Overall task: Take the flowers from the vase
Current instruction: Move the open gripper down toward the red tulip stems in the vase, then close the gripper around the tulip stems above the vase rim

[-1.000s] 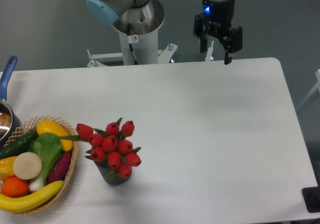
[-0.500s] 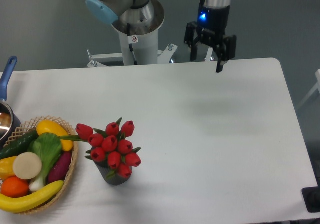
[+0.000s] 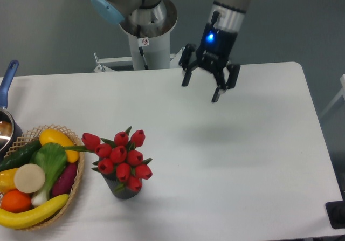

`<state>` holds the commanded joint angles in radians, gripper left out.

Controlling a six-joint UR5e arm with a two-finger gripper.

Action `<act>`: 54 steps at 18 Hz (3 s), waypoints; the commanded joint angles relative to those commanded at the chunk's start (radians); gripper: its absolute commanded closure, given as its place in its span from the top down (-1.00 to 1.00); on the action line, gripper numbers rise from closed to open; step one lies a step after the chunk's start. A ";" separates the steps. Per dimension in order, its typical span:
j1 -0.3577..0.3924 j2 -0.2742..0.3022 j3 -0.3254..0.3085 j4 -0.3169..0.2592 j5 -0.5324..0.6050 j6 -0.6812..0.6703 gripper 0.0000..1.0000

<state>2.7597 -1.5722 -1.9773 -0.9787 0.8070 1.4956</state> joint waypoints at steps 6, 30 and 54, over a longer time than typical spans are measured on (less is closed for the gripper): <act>-0.026 -0.084 -0.002 0.011 -0.229 -0.018 1.00; -0.201 -0.339 0.106 0.138 -0.394 -0.054 1.00; -0.246 -0.385 0.147 0.147 -0.397 -0.055 0.14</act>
<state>2.5142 -1.9574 -1.8300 -0.8314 0.4096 1.4404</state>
